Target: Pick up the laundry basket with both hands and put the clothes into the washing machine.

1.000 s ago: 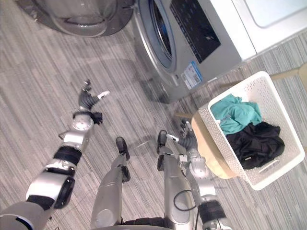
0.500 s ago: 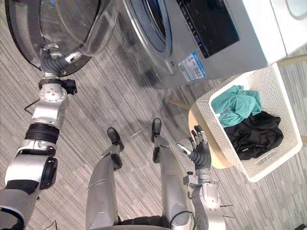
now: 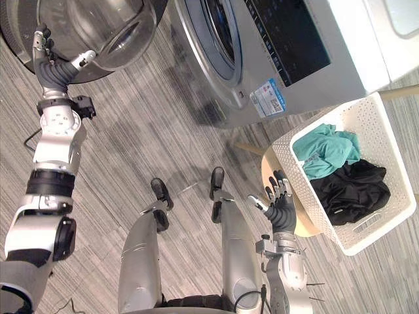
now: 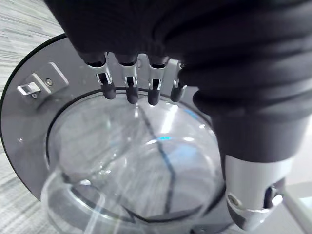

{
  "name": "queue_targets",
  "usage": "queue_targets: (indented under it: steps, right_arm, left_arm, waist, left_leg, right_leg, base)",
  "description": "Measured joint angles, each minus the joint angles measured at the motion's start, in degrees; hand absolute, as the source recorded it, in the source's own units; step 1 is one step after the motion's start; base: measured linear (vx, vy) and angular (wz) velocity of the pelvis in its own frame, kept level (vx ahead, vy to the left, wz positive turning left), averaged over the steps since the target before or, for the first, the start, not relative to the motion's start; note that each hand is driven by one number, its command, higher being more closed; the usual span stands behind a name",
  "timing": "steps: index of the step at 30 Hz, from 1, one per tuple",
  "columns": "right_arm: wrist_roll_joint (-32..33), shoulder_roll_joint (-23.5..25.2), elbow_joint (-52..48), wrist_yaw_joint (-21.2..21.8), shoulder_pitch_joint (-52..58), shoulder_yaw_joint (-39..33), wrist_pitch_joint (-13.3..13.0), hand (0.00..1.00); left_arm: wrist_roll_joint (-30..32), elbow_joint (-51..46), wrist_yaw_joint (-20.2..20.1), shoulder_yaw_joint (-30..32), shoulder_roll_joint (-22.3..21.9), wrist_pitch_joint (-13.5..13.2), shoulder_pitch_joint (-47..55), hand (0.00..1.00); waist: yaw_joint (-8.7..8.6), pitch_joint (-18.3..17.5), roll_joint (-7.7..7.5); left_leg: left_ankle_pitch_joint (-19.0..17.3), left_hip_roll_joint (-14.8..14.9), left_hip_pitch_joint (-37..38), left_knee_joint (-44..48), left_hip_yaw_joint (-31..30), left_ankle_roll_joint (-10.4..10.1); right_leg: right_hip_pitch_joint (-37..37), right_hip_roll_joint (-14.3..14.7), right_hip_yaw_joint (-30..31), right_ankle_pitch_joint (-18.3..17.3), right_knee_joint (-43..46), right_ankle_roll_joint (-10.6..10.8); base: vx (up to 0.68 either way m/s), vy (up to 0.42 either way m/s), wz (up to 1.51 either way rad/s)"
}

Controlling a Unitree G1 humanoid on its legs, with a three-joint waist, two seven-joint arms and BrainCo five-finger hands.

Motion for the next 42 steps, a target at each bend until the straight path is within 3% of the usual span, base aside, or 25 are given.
queue_targets:
  steps: [1,5,12,18,25,26,27,28,30,31,32,33,34,35,36,37,38,39,42]
  right_arm:
    - [-1.06,-0.06,0.50,-0.71,0.10,-0.24,0.08,0.00]
    - [-4.58,-0.16,2.47,-1.03,0.37,-1.97,0.86,0.00]
    - [-12.20,-0.20,20.48,-0.64,-0.23,-9.20,5.37,0.00]
    - [-16.25,-0.21,36.89,-0.68,-2.53,-11.68,7.69,0.00]
    - [-19.16,-0.02,39.31,-1.02,-2.73,-12.73,8.55,0.00]
    - [-19.15,-0.04,39.53,-1.08,-2.87,-12.72,8.55,0.00]
    - [-19.06,-0.13,40.25,-1.57,-3.36,-12.76,8.59,0.00]
    - [-19.00,-0.26,41.03,-1.78,-3.94,-12.76,8.55,0.00]
    - [-18.67,-0.85,45.20,-1.90,-7.56,-12.72,8.56,0.00]
    - [-18.63,-1.02,45.57,-1.92,-7.85,-12.73,8.56,0.00]
    - [-18.40,-1.76,45.50,-1.92,-8.22,-12.73,8.50,0.00]
    - [-18.09,-3.27,45.45,-1.92,-8.14,-12.73,8.43,0.00]
    - [-17.79,-4.96,45.60,-1.94,-7.90,-12.67,8.48,0.00]
    - [-17.68,-5.35,45.72,-1.95,-7.96,-12.71,8.53,0.00]
    - [-17.66,-5.76,45.69,-2.03,-8.16,-12.94,8.56,0.00]
    - [-17.65,-5.99,45.51,-2.10,-8.31,-13.13,8.56,0.00]
    - [-17.65,-6.40,45.50,-2.41,-9.06,-13.21,8.56,0.00]
    - [-17.61,-6.44,45.53,-3.21,-9.92,-13.60,8.63,0.00]
    - [-17.65,-6.18,45.90,-4.04,-10.16,-14.45,8.64,0.00]
  left_arm:
    - [-0.03,-3.65,-1.17,-0.22,-3.28,-0.32,5.93,0.00]
    - [0.02,-10.19,-3.88,-1.30,-8.10,-1.54,19.09,0.00]
    - [0.56,-7.89,-11.63,-1.83,-16.59,-1.78,47.19,0.00]
    - [1.30,4.95,-14.71,-0.18,-20.77,-1.23,53.96,0.00]
    - [1.61,11.55,-14.55,4.82,-22.60,-0.15,60.18,0.00]
    - [1.62,11.82,-14.55,4.80,-22.68,-0.09,60.47,0.00]
    - [1.62,11.75,-14.56,4.67,-23.00,-0.10,60.91,0.00]
    - [1.62,11.82,-14.54,4.57,-23.08,-0.09,60.94,0.00]
    - [1.62,11.91,-14.60,4.22,-22.98,-0.09,60.58,0.00]
    - [1.62,11.92,-14.60,4.13,-22.94,-0.08,60.45,0.00]
    - [1.67,12.00,-14.81,3.77,-22.25,-0.04,60.04,0.00]
    - [1.67,12.33,-14.99,2.84,-22.36,-0.04,59.45,0.00]
    - [1.67,12.41,-15.59,2.07,-22.45,-0.15,58.75,0.00]
    - [1.69,12.48,-16.06,1.99,-22.43,-0.15,58.21,0.00]
    - [1.63,12.50,-16.19,1.70,-22.63,-0.11,57.60,0.00]
    - [1.61,12.50,-16.25,1.63,-22.96,-0.09,57.40,0.00]
    - [1.57,12.49,-16.24,1.46,-23.87,-0.12,56.94,0.00]
    - [1.52,12.47,-16.20,1.21,-24.43,-0.23,56.18,0.00]
    - [1.13,12.38,-15.88,0.36,-24.69,-0.44,55.86,0.00]
  waist:
    - [0.09,-0.08,0.14]
    - [1.08,-0.44,0.44]
    - [1.78,-12.94,4.04]
    - [1.39,-18.30,4.57]
    - [1.63,-20.94,4.06]
    - [1.55,-21.06,4.07]
    - [1.45,-21.27,3.92]
    - [1.34,-21.25,3.93]
    - [1.37,-21.14,4.32]
    - [1.28,-21.40,3.23]
    - [1.23,-20.93,3.39]
    - [0.76,-21.00,4.49]
    - [0.05,-20.91,5.57]
    - [-0.11,-20.71,5.52]
    - [-0.19,-20.50,5.13]
    - [-0.18,-20.49,5.00]
    - [-0.29,-20.05,5.08]
    - [-0.39,-19.90,5.42]
    - [-0.08,-19.55,4.90]
  left_leg:
    - [-0.67,0.05,3.33,0.33,-0.05,-0.02]
    - [-3.00,0.10,9.35,0.25,0.84,-0.25]
    - [-3.02,-0.48,19.66,-5.60,4.70,-0.45]
    - [-2.10,-1.61,28.40,-11.22,5.03,-1.68]
    - [-2.29,-1.32,36.40,-14.47,12.52,-2.27]
    - [-2.36,-0.98,36.71,-14.51,13.53,-2.30]
    - [-2.64,-0.80,37.08,-14.48,16.24,-2.46]
    - [-3.14,-0.37,37.25,-14.09,17.57,-2.76]
    - [-5.51,1.80,38.13,-13.41,23.69,-4.66]
    - [-6.07,2.00,39.07,-12.88,25.02,-5.44]
    - [-8.42,3.62,39.51,-9.67,26.83,-7.03]
    - [-10.58,6.16,40.03,-5.96,28.37,-8.08]
    - [-10.25,8.96,41.03,-0.80,29.23,-7.94]
    - [-9.51,10.58,40.60,3.33,28.57,-6.83]
    - [-6.49,12.87,39.04,11.61,25.97,-1.88]
    - [-4.32,13.88,37.53,15.82,23.51,0.73]
    - [-2.85,14.66,35.05,22.71,18.02,0.35]
    - [-7.25,12.57,32.24,25.27,12.63,-2.06]
    - [-10.79,6.11,29.30,17.71,4.67,-1.86]
  right_leg:
    - [3.55,-0.08,-0.38,-0.74,0.25,0.00]
    - [9.09,-0.27,-0.13,-2.83,0.59,0.63]
    - [17.02,0.97,2.35,-2.34,-5.00,1.72]
    - [25.52,1.44,2.13,-1.57,-9.72,2.39]
    - [28.54,3.08,6.88,-1.14,-11.16,2.95]
    - [28.10,2.85,5.95,-1.56,-11.07,3.13]
    - [26.88,0.63,-0.84,-4.31,-9.45,0.94]
    - [26.65,-0.99,-5.33,-5.15,-8.62,0.20]
    - [26.88,-6.77,-22.18,-6.31,-4.68,-2.36]
    - [26.66,-7.96,-24.25,-6.62,-3.33,-2.02]
    - [26.09,-7.68,-24.74,-6.86,-1.91,-1.06]
    - [25.64,-5.48,-22.76,-7.75,-1.17,-1.00]
    - [25.62,-3.90,-20.63,-9.25,-0.35,-1.22]
    - [25.60,-3.40,-19.42,-9.68,0.21,-1.50]
    - [25.74,-1.95,-16.66,-9.59,0.69,-1.97]
    - [26.31,-1.33,-14.89,-9.61,0.29,-2.15]
    - [27.40,-0.24,-11.54,-9.56,-1.04,-2.57]
    - [28.47,0.21,-8.83,-9.55,-2.29,-2.72]
    - [32.78,0.59,-3.91,-8.31,-5.91,-1.67]
  base:
    - [0.00,-0.018,0.12]
    - [-0.01,-0.018,-0.02]
    - [0.11,-0.017,-0.22]
    - [0.12,-0.010,-0.01]
    - [0.03,0.012,-0.38]
    - [-0.07,-0.004,-0.91]
    - [-0.07,-0.001,-0.79]
    - [-0.09,0.024,-1.16]
    - [-0.09,-0.026,-1.51]
    - [0.01,-0.123,-1.73]
    - [0.11,-0.176,-1.54]
    - [0.25,-0.177,-1.59]
    - [0.19,-0.117,-1.11]
    - [0.26,-0.117,-1.21]
    - [0.20,-0.174,-1.12]
    - [0.30,-0.174,-1.47]
    - [0.29,-0.083,-1.38]
    - [0.31,0.006,-1.38]
    - [0.28,0.040,-0.96]
